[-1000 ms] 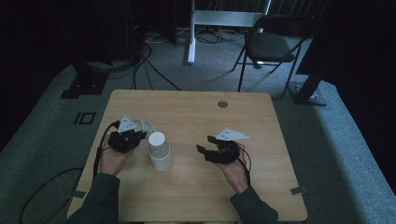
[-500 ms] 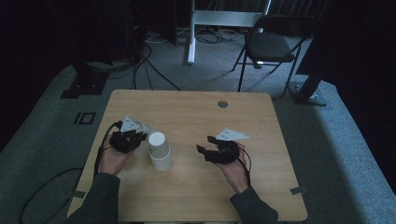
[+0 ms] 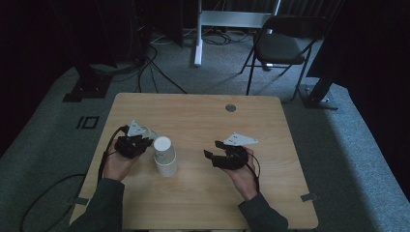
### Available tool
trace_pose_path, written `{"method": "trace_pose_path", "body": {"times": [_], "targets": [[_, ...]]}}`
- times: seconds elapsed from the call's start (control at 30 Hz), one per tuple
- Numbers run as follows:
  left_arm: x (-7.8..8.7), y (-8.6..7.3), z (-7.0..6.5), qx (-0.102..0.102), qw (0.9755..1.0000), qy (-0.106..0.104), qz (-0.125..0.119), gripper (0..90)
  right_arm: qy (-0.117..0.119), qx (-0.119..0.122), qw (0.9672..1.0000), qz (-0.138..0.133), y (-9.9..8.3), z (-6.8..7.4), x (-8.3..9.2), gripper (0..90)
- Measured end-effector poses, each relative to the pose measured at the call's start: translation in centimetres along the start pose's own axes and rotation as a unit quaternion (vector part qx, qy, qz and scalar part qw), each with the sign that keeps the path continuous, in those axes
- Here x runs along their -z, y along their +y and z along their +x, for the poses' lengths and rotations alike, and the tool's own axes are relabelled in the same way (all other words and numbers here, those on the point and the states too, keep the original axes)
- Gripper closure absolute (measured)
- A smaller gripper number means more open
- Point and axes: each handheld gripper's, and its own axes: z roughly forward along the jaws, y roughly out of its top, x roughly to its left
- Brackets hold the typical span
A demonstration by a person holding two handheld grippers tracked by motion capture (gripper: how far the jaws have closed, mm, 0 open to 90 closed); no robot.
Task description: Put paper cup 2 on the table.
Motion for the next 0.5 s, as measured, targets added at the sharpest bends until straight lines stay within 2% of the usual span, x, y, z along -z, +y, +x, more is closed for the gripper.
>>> {"method": "trace_pose_path", "body": {"times": [0.5], "targets": [[-0.64,0.07,-0.09,-0.012,0.9997,-0.001,0.020,86.4,0.001,0.001,1.0000,0.001,-0.04,0.03,-0.02,38.8]]}}
